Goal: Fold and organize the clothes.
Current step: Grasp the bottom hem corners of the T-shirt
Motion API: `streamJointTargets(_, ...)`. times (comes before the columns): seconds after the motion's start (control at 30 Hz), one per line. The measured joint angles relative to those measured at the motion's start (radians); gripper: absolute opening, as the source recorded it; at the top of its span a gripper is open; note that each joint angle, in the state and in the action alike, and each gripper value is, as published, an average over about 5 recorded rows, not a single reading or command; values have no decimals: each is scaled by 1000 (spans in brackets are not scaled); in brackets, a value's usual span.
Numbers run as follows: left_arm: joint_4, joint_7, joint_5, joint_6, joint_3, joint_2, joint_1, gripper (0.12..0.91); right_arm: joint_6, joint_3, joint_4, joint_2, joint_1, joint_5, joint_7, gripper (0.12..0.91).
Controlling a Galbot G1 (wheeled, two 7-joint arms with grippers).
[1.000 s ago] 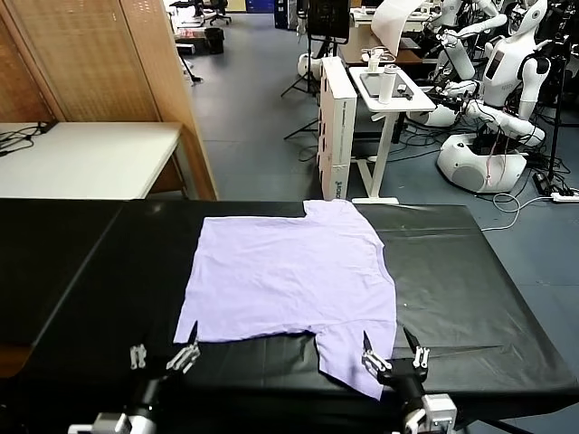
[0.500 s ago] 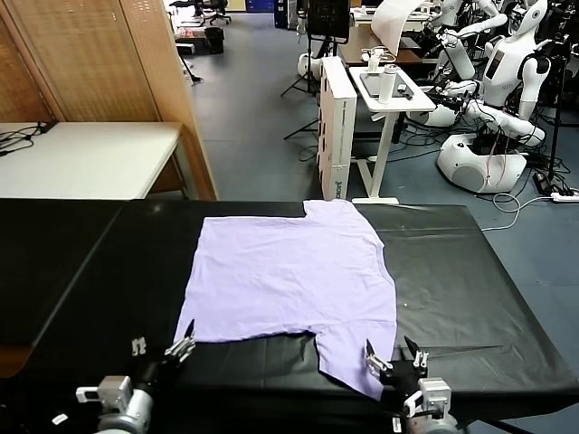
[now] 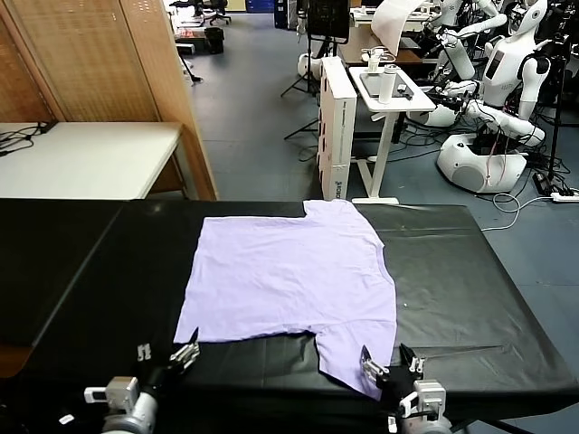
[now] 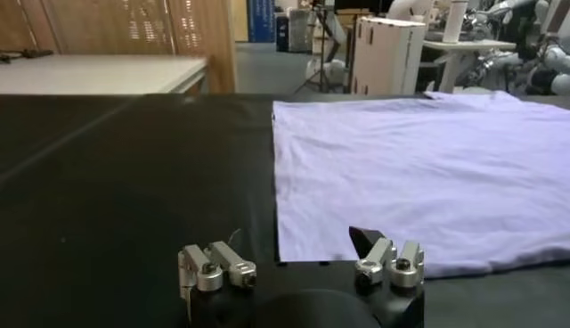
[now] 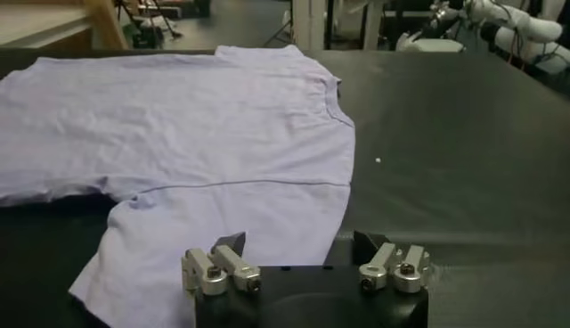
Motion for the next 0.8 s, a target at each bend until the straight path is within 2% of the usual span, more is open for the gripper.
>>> streamJointTargets(0.17, -13, 7, -9, 9, 6, -3, 12, 358, 1, -1, 1, 0, -3, 0, 2, 661)
streamJointTargets(0.27, -20, 8, -11, 17, 9, -4, 17, 230, 1, -1, 3, 1, -5, 0, 2, 563)
streamJointTargets(0.6, -44, 12, -29, 49, 11, -5, 30, 150, 1, -1, 5, 2, -6, 0, 4, 315)
streamJointTargets(0.8, -53, 16, -42, 63, 11, -2, 29, 146, 0, -1, 6, 2, -6, 0, 4, 189)
